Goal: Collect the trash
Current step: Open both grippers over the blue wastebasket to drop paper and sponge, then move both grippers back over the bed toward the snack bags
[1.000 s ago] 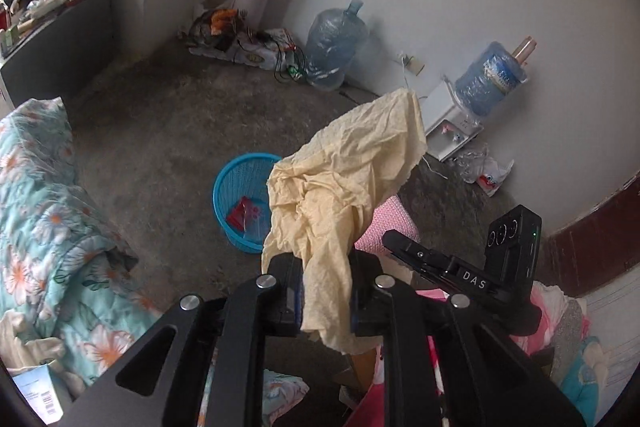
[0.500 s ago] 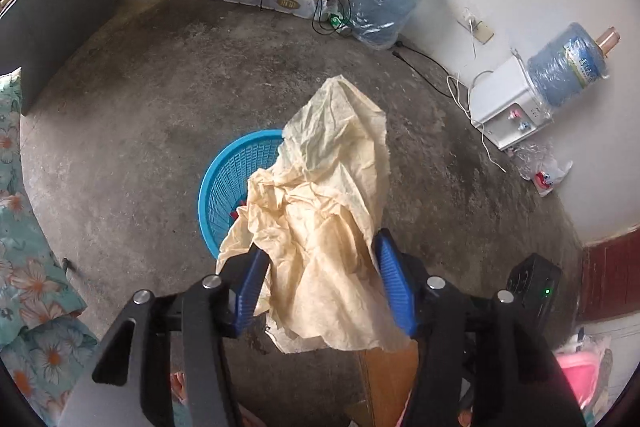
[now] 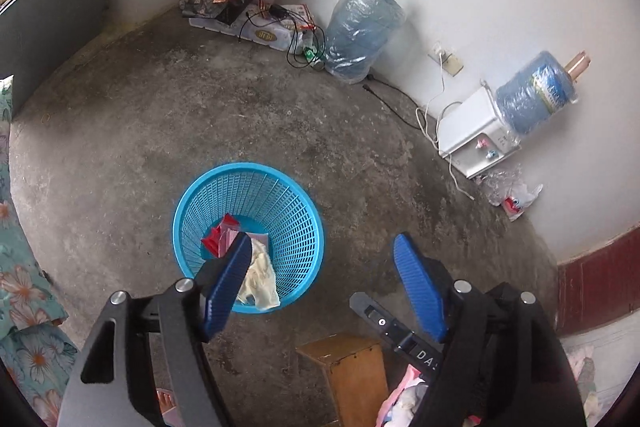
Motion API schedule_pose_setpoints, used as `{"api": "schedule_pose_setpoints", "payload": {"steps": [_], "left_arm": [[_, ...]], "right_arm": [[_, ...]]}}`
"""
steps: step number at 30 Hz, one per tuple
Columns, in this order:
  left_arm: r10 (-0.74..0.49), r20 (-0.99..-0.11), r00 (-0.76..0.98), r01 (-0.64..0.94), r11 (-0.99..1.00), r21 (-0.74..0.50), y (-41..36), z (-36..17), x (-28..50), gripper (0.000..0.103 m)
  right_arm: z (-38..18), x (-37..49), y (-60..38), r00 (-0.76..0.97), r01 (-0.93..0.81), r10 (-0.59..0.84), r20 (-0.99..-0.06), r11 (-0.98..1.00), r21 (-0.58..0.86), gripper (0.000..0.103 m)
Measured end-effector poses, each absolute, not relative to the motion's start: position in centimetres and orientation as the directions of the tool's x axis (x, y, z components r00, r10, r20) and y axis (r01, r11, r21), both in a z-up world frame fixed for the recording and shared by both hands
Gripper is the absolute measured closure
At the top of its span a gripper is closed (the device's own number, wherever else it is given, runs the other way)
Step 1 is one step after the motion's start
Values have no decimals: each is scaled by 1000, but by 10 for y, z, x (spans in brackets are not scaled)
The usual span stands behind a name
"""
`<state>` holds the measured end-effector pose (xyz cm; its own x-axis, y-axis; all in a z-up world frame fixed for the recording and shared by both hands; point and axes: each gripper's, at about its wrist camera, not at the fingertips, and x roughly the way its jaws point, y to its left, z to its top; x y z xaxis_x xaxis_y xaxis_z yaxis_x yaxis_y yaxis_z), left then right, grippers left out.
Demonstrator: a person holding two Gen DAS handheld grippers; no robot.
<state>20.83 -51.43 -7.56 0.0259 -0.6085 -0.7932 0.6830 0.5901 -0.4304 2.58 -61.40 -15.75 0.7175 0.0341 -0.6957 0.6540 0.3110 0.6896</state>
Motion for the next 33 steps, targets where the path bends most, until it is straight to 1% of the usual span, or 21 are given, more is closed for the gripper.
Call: {"api": "schedule_pose_setpoints", "payload": {"steps": [5,9,11,13,15,18,21,24,26,29,33], "left_arm": [[-679,-733,36,684,551,-477,-475,-24,210,31],[-748,-662,49,714,490,-501,-407,29,200,31],[-775,-627,78,733,471,-491,-357,56,193,31],[-789,-593,159,748,488,-449,-297,82,182,31],[-787,-561,256,739,534,-411,-231,100,173,30],[-766,-510,392,660,620,-424,-125,121,160,28],[-687,-448,573,553,727,-407,-22,141,140,28],[-600,-399,693,449,793,-412,60,145,118,26],[-558,-392,731,383,812,-440,100,135,103,26],[-531,-402,746,304,808,-504,142,110,91,26],[-517,-415,748,235,792,-564,173,77,78,26]], "right_arm": [[-148,25,-610,739,630,26,-673,325,705,49],[-124,27,-597,755,599,23,-656,383,703,49],[-102,30,-584,770,563,24,-638,446,696,49],[-78,37,-567,792,508,35,-610,517,689,49],[-55,45,-547,816,437,66,-574,580,687,41],[-19,59,-513,838,304,154,-524,664,682,40],[11,73,-476,825,163,272,-495,725,669,39],[29,91,-435,764,37,420,-491,730,682,39],[37,102,-406,708,-23,506,-493,714,700,39],[41,119,-367,624,-85,622,-472,655,751,39],[44,139,-318,530,-106,710,-463,598,795,39]]}}
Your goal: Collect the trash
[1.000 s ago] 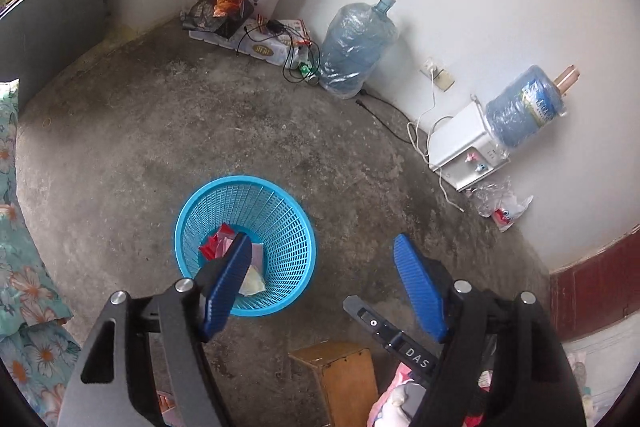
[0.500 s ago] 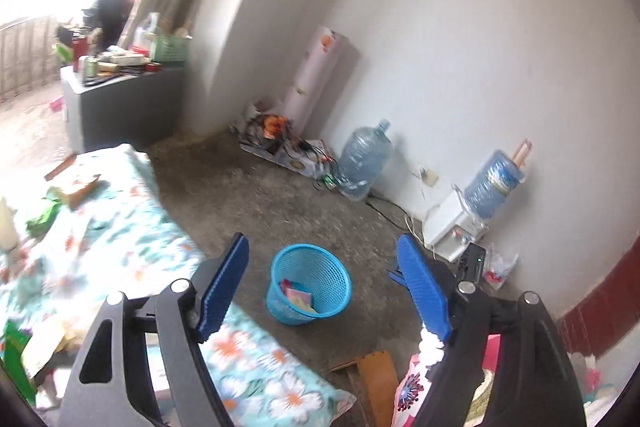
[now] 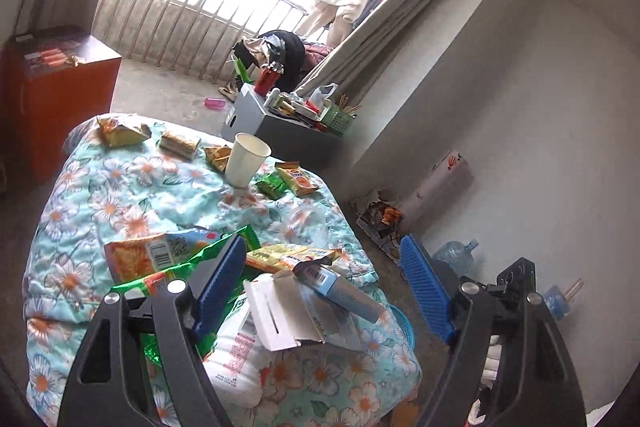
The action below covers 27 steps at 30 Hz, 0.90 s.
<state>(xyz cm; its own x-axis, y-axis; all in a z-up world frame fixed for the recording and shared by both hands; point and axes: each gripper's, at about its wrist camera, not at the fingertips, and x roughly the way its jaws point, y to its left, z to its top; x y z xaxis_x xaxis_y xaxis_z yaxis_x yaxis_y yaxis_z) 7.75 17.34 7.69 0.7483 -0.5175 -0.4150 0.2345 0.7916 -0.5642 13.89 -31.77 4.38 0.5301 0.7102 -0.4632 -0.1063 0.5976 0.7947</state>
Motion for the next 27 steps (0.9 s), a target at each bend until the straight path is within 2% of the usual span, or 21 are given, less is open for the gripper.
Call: {"api": "schedule_pose_setpoints", "payload": {"steps": [5,8,10,16,22,27], "left_arm": [[-528,-418,739,183,755,-630,194,42,73,26],[-533,-443,721,153,745,-649,199,26,78,26],[-548,-428,719,157,727,-668,202,20,77,27],[-566,-445,694,209,750,-628,196,11,81,27],[-590,-453,668,277,762,-585,186,-1,78,27],[-617,-446,649,319,752,-577,182,-9,78,32]], "right_arm": [[49,165,-264,430,-98,764,-482,570,816,39],[47,183,-240,383,-79,773,-506,573,816,39],[43,198,-226,360,-39,760,-542,592,805,39],[28,246,-189,267,44,723,-637,651,757,41],[9,273,-163,172,86,686,-707,705,704,49],[2,275,-155,132,93,664,-736,731,676,74]]}}
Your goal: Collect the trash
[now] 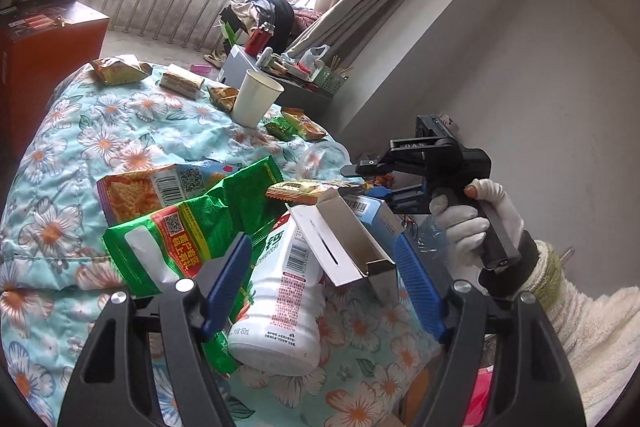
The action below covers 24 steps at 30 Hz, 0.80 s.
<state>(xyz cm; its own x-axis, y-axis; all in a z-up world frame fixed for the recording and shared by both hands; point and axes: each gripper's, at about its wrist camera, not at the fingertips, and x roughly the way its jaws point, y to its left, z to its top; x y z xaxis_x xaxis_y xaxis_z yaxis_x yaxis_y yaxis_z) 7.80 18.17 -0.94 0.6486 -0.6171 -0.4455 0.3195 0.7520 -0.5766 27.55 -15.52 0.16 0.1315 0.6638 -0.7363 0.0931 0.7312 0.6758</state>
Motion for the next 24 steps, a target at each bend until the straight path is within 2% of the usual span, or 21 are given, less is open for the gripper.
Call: {"api": "schedule_pose_setpoints", "payload": {"steps": [2,6,16,22,24], "left_arm": [[-626,-438,645,324,744,-585,182,-12,78,34],[-640,-433,635,334,732,-593,186,-15,79,39],[-615,-433,659,298,742,-601,219,-21,57,48],[-498,-451,741,163,784,-599,265,-23,30,50],[-438,-467,769,103,805,-585,285,-22,18,51]], "right_arm": [[3,275,-153,129,91,668,-733,728,679,84],[6,273,-152,148,99,689,-709,703,704,92],[54,256,-146,244,6,820,-518,533,846,95],[81,222,-113,179,-154,862,-473,500,852,94],[86,209,-90,138,-227,857,-497,516,826,94]]}}
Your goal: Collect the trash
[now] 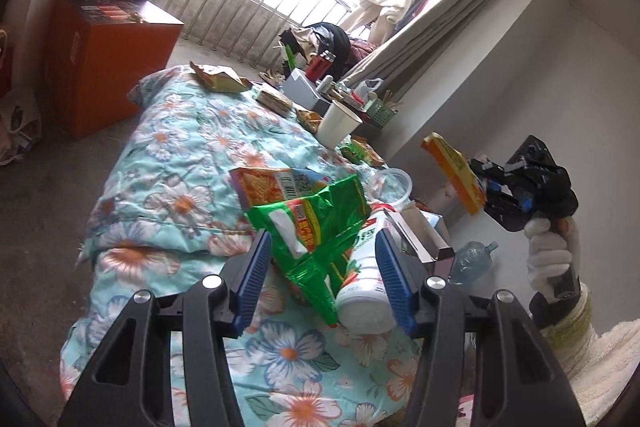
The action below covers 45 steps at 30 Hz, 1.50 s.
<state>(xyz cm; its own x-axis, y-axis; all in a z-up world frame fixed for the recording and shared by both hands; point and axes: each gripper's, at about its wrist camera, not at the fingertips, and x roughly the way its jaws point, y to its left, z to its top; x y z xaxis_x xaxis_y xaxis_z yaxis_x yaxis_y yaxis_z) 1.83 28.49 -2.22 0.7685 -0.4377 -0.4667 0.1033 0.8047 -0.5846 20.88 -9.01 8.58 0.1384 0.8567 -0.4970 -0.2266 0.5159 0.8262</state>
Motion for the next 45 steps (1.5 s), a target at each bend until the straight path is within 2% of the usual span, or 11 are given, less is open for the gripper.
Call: {"api": "schedule_pose_setpoints", "payload": {"steps": [5,8,10,12,15,19,24,30,35,40,45], "left_arm": [[-301,-497,814,-32,831,-555,329,-20,-14,52],[-280,-513,811,-72,823,-563,344,-26,-30,52],[-294,-528,797,-83,812,-578,349,-33,-37,52],[-303,-553,776,-100,807,-582,346,-42,-40,52],[-323,-578,749,-100,807,-582,336,-55,-37,52],[-385,-589,711,-48,809,-586,318,-63,-23,52],[-479,-609,632,38,805,-593,287,-72,8,44],[-541,-657,525,2,773,-635,270,-93,38,44],[-420,-761,495,-13,872,-490,254,-97,41,44],[-332,-802,496,2,924,-382,238,-94,35,46],[-219,-828,516,-11,965,-262,230,-95,30,65]], "right_arm": [[83,165,-5,6,-474,789,-614,543,693,94],[70,135,42,-38,-614,719,-694,531,584,92],[54,119,72,-15,-706,632,-775,542,456,87],[40,110,95,63,-765,539,-840,567,306,66],[33,103,97,130,-795,498,-857,569,211,58],[55,106,64,174,-752,569,-804,604,265,54],[90,114,-14,304,-623,648,-699,690,369,51],[111,137,-111,497,-414,582,-644,811,413,42],[107,174,-154,541,-236,486,-686,871,431,42],[84,220,-177,492,-100,480,-726,860,501,42],[55,273,-158,430,-73,399,-810,909,410,42]]}}
